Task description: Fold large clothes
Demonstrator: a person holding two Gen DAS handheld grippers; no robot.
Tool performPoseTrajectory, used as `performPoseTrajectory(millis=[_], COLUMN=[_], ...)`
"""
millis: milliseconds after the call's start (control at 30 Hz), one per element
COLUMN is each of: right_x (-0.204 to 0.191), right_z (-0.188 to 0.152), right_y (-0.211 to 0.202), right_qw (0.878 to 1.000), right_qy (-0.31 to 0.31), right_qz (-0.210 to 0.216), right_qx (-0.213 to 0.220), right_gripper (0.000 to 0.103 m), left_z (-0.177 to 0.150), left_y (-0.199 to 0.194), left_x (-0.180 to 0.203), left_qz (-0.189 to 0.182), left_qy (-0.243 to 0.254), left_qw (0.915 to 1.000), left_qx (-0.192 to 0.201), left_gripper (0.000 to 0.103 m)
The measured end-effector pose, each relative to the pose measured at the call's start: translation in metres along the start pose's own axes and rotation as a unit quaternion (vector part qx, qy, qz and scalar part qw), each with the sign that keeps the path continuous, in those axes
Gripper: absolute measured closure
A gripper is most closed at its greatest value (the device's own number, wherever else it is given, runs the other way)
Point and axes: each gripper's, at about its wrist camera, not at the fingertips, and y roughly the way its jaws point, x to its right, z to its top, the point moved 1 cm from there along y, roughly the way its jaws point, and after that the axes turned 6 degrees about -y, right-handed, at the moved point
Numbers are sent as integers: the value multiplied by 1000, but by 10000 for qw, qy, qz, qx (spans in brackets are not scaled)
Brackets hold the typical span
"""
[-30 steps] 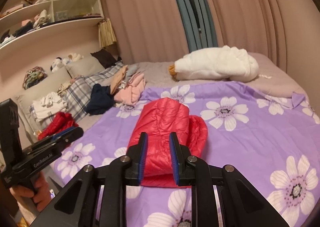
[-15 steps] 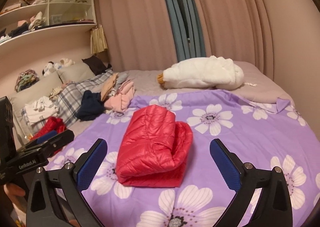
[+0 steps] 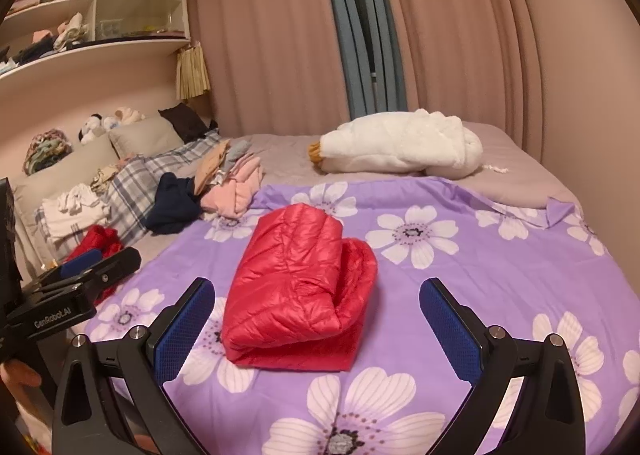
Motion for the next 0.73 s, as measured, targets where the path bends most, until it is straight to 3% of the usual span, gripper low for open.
performPoseTrajectory(millis=[400, 733], right_x=[1, 2], right_z=[1, 2], right_y=[-4, -3], right_qw=[9999, 9998], right_qy=[-28, -54], right_qz=[-135, -207], right_qx=[8, -52], right_gripper=[2, 2], left_z=[1, 2], left_y=[-2, 2], left_x=[-3, -3], left_qz=[-55, 176], left_qy=[-129, -179], left_qw=[9999, 9997], left_qx=[29, 4], left_gripper=[0, 0])
